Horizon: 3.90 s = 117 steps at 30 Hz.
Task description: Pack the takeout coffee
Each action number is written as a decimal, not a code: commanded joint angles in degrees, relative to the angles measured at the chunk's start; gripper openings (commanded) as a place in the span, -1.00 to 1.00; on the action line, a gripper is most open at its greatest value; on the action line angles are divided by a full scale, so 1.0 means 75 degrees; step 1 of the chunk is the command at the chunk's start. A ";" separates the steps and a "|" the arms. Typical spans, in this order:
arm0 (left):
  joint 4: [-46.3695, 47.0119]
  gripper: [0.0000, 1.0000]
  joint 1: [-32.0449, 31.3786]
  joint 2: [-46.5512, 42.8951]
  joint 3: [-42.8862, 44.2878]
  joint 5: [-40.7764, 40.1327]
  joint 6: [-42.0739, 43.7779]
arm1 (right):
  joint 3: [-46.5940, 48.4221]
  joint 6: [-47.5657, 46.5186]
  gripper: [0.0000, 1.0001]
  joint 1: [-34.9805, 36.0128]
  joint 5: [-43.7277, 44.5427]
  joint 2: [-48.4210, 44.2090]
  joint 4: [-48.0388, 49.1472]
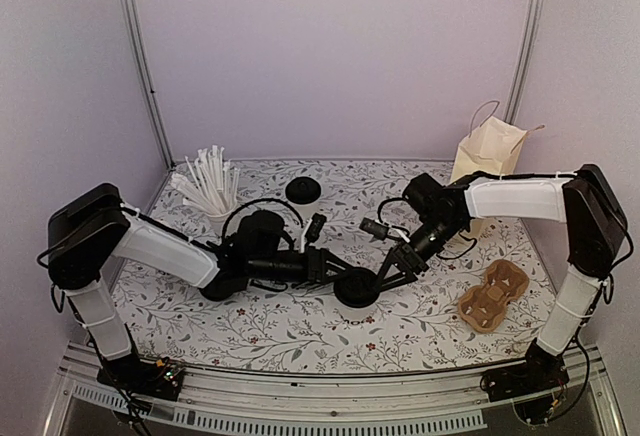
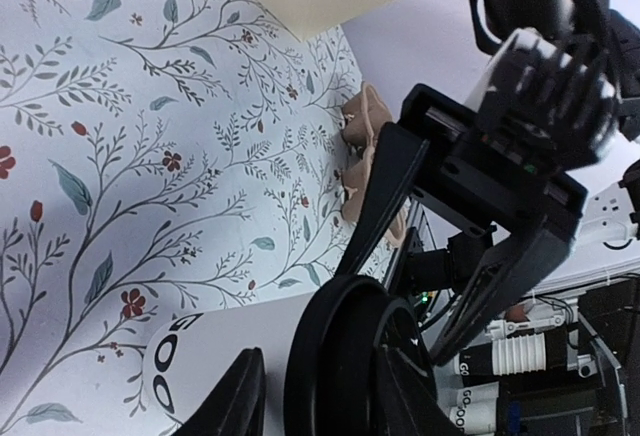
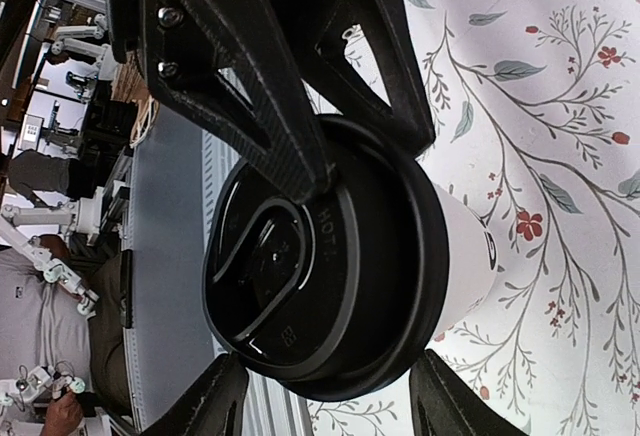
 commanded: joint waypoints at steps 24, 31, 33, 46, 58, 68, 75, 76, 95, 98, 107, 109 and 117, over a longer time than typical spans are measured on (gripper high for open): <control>-0.3878 -0.18 -0.0571 0.0864 0.1080 -0.0848 0.1641 | -0.0119 0.0000 0.28 -0.0544 0.0499 -0.0878 0.0328; -0.3907 -0.18 -0.0582 0.0945 0.1151 -0.0814 0.1755 | -0.0271 0.0069 0.06 -0.0696 0.0136 -0.0260 0.0329; -0.3902 -0.18 -0.0584 0.0974 0.1175 -0.0800 0.1755 | -0.0291 0.0062 0.03 -0.0695 0.0118 -0.0148 0.0295; -0.4053 -0.18 -0.0580 0.1058 0.1220 -0.0781 0.1807 | -0.0281 0.0036 -0.09 -0.0943 0.0194 -0.0402 0.0044; -0.4054 -0.18 -0.0576 0.1006 0.1143 -0.0815 0.1773 | -0.0338 -0.0084 -0.10 -0.0983 0.0073 -0.0678 -0.0151; -0.4042 -0.18 -0.0600 0.1048 0.1197 -0.0816 0.1762 | -0.0548 -0.0113 -0.13 -0.0995 0.0049 -0.0496 -0.0114; -0.4042 -0.18 -0.0638 0.1090 0.1190 -0.0812 0.1756 | -0.0340 -0.0016 -0.16 -0.0989 0.0067 -0.0060 -0.0075; -0.4032 -0.18 -0.0632 0.1113 0.1179 -0.0807 0.1750 | -0.0310 0.0051 -0.17 -0.0984 0.0129 0.0020 -0.0058; -0.3809 -0.25 -0.0622 0.1281 0.0840 -0.0867 0.1557 | -0.0576 0.0850 -0.57 -0.0743 0.3326 0.0944 0.0404; -0.4072 -0.18 -0.0628 0.0932 0.1162 -0.1236 0.1949 | -0.0398 0.0544 -0.45 -0.0746 0.2294 0.0427 0.0167; -0.5131 0.17 -0.0630 0.0434 0.2766 -0.2058 0.2962 | -0.0543 0.0040 0.03 -0.0759 0.1036 -0.1099 -0.0150; -0.5138 0.22 -0.0627 0.0389 0.2918 -0.2037 0.2998 | -0.0588 -0.0002 0.06 -0.0759 0.0948 -0.1228 -0.0171; -0.5160 0.30 -0.0715 -0.0299 0.2907 -0.2134 0.2921 | -0.0532 -0.0283 0.12 -0.0760 0.0561 -0.1418 -0.0395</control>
